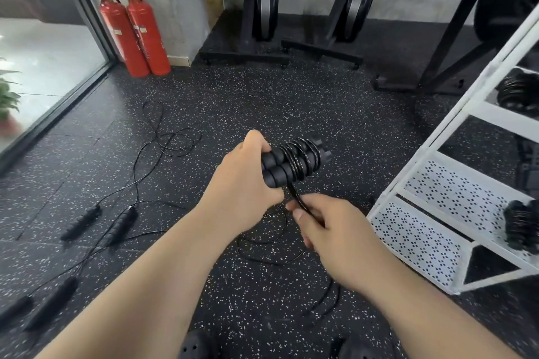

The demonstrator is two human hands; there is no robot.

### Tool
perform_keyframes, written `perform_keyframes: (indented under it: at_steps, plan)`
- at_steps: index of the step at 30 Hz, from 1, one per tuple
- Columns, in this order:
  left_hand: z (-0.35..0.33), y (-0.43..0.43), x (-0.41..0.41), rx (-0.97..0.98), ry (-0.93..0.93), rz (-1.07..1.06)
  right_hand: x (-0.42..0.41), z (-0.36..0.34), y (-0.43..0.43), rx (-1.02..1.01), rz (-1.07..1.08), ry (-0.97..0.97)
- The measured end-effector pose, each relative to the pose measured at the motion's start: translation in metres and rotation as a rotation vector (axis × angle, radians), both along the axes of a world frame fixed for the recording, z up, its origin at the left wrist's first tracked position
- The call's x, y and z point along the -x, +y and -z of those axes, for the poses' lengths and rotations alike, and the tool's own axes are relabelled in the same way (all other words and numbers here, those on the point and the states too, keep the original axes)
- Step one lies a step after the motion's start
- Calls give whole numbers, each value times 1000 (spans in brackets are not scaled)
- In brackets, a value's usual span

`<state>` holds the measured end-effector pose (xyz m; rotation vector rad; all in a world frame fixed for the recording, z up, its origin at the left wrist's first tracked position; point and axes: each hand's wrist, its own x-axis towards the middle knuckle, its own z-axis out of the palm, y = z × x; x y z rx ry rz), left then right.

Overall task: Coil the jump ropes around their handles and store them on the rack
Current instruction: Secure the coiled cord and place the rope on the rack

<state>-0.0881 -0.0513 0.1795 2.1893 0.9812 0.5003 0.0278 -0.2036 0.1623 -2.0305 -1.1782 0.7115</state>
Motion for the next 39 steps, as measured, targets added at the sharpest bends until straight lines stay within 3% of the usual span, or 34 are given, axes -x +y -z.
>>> perform_keyframes:
  at_steps: [7, 12, 16, 23, 30, 32, 34, 36, 39]
  plan:
    - [4, 1, 2, -132, 148, 43, 17, -28, -17, -23, -45, -580]
    - [-1, -8, 1, -219, 302, 304, -10, -36, -15, -136, 12, -647]
    - [-3, -17, 1, -165, 298, 454, -38, -31, -15, -102, 144, -368]
    - [-14, -19, 5, 28, 233, 542, -67, -27, -12, -65, -11, 280]
    - [-25, -27, 8, 261, 78, 581, -79, -15, -12, -29, -45, 795]
    - [-27, -26, 8, 342, -5, 539, -73, -8, -13, -104, 52, 975]
    - [-28, -24, 6, 360, -53, 471, -68, 1, -7, -162, 210, 977]
    - [-25, -19, 6, 356, -67, 409, -61, 9, -1, -95, 219, 796]
    - [-17, -11, 7, 403, -95, 354, -50, 8, 8, -48, 245, 682]
